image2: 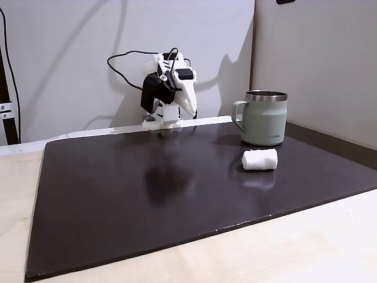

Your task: Grasp a gauze and put it in the cup.

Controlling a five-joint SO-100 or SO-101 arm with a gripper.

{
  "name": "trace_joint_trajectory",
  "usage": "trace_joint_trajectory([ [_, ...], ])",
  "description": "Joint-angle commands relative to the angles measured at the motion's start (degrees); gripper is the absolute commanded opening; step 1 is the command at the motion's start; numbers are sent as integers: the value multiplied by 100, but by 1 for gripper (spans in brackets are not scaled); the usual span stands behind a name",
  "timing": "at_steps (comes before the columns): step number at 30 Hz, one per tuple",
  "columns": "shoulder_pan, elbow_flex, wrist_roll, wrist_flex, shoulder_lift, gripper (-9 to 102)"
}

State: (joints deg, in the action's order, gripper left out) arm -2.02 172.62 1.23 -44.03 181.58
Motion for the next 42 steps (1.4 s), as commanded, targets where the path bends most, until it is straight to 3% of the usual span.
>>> trace_joint_trajectory([
  [1, -9, -62, -53, 114, 53, 0],
  [10, 352, -967, -598, -466, -264, 0],
  [20, 431, -3445, -1573, -158, -3806, 0],
  [30, 624, -6354, -2145, -598, -6926, 1],
  [42, 1046, -8745, -3322, -1441, -9316, 23],
])
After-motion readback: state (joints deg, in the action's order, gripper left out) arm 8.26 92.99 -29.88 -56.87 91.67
